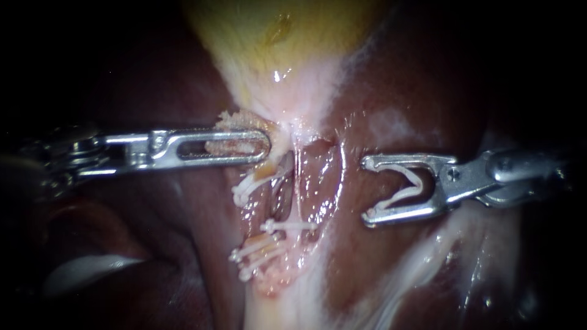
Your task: Clipping second clip right tube
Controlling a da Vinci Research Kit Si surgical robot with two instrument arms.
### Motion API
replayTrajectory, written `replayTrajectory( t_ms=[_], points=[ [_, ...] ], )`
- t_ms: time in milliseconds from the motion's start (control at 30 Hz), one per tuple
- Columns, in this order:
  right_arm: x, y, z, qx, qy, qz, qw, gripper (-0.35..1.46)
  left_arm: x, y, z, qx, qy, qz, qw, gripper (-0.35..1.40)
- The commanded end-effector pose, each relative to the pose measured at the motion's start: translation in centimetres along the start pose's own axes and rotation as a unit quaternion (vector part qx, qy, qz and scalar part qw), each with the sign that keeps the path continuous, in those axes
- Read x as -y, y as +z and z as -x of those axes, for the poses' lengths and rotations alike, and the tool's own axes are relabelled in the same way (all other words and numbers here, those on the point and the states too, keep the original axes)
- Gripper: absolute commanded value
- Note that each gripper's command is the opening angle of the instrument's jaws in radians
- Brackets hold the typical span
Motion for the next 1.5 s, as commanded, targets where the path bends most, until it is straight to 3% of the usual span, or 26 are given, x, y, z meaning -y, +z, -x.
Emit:
replayTrajectory(
  t_ms=[33,233,600,867,1200,1500],
  points=[
    [0.0,0.0,0.0,0.0,0.0,0.0,1.0,0.5,0.0,-0.01,0.0,0.0,0.0,0.0,1.0,-0.35],
    [0.0,0.01,0.0,0.0,0.0,0.0,1.0,0.5,0.01,-0.16,0.12,-0.006,-0.003,-0.006,1.0,-0.35],
    [0.0,0.04,-0.01,0.0,0.0,0.001,1.0,0.5,0.26,-0.59,0.39,0.008,-0.013,-0.002,0.9999,-0.35],
    [0.01,0.13,-0.02,-0.001,0.003,0.001,1.0,0.5,0.28,-0.61,0.4,0.009,-0.011,-0.001,0.9999,-0.35],
    [0.0,0.6,0.17,-0.007,0.058,-0.003,0.9983,0.5,0.32,-0.6,0.38,0.01,-0.011,0.0,0.9999,-0.35],
    [-0.1,0.98,0.4,-0.012,0.149,-0.005,0.9888,0.49,0.35,-0.6,0.38,0.011,-0.011,0.001,0.9999,-0.35]
  ],
)
